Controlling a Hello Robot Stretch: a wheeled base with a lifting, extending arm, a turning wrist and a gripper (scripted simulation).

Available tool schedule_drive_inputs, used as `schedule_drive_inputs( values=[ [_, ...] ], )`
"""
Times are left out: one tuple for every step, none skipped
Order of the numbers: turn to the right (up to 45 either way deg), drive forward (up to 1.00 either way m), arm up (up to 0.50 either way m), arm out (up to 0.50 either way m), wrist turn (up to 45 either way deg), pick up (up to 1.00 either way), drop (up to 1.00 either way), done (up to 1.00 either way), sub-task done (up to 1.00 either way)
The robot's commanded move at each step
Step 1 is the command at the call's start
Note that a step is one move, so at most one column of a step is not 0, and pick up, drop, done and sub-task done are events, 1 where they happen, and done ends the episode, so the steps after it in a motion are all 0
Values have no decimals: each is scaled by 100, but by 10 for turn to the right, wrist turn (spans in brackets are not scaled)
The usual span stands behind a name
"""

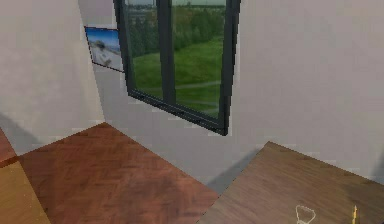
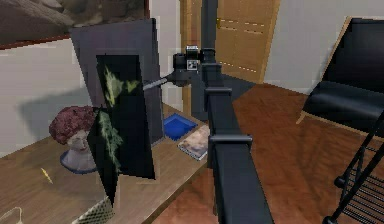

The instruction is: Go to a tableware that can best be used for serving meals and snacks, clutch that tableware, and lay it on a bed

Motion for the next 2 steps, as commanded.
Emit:
schedule_drive_inputs(
  values=[
    [0, 0, 0, 0, 330, 0, 0, 0, 0],
    [0, 0, -30, 0, 0, 0, 0, 0, 0]
  ],
)
